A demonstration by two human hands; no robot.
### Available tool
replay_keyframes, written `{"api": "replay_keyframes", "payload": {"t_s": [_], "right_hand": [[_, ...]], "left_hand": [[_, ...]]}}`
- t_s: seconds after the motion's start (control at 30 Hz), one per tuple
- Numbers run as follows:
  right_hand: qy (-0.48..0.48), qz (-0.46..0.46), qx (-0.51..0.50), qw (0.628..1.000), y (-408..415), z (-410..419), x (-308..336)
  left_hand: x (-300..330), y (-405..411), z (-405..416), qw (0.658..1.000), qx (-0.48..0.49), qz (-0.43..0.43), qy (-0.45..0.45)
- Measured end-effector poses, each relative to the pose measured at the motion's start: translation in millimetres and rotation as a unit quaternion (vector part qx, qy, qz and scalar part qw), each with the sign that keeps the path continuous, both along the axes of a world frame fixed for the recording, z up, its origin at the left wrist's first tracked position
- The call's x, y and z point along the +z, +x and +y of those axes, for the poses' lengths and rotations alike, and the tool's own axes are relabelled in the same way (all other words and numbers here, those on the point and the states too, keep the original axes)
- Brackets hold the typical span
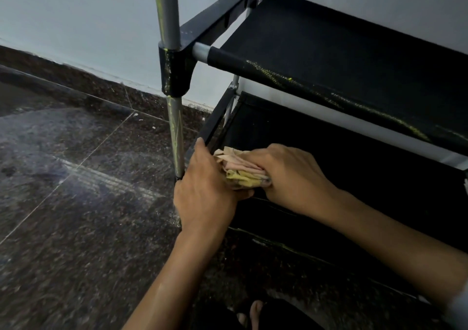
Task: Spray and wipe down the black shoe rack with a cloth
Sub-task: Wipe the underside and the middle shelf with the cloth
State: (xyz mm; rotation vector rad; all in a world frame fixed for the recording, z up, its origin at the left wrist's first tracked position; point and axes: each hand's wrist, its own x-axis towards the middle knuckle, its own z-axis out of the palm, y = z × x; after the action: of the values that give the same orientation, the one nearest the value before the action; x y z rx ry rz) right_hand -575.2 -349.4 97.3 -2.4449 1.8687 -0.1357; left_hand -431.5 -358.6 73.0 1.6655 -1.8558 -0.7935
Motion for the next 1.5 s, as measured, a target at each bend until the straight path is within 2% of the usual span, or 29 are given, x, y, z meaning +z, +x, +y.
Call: {"api": "replay_keyframes", "payload": {"t_s": [0.1,0.27,0.33,0.5,0.67,0.83,0.97,1.07,1.27,1.4,1.5], "right_hand": [[-0.028,0.042,-0.017,0.999,-8,-14,-6],[-0.026,0.037,-0.155,0.987,-15,-85,-17],[-0.016,0.017,-0.140,0.990,-7,-81,-15],[0.051,-0.038,-0.012,0.998,-2,-4,4],[0.052,-0.031,-0.023,0.998,-19,2,5],[0.012,-0.028,-0.141,0.990,-30,-55,-2],[-0.043,-0.047,-0.221,0.973,-20,-101,-19],[-0.045,-0.030,-0.192,0.980,-13,-94,-24],[0.077,-0.054,-0.060,0.994,-25,-5,1],[0.046,-0.056,-0.100,0.992,-52,13,3],[-0.021,-0.054,-0.212,0.975,-70,-38,-21]], "left_hand": [[0,-1,-1,1.000,-0.008,-0.022,0.005],[-1,0,-2,0.999,-0.010,-0.049,0.012],[-1,0,-2,0.999,-0.012,-0.049,0.007],[1,-2,-2,0.999,-0.013,-0.044,0.023],[11,-9,-9,0.988,-0.088,-0.128,0.020],[5,-13,-26,0.990,-0.139,-0.022,0.026],[-1,-10,-25,0.989,-0.147,-0.012,0.016],[-2,-9,-25,0.988,-0.154,0.000,0.009],[-3,-8,-23,0.990,-0.142,0.023,0.007],[1,-10,-21,0.988,-0.155,-0.004,0.022],[-1,-11,-24,0.989,-0.147,-0.010,0.026]]}}
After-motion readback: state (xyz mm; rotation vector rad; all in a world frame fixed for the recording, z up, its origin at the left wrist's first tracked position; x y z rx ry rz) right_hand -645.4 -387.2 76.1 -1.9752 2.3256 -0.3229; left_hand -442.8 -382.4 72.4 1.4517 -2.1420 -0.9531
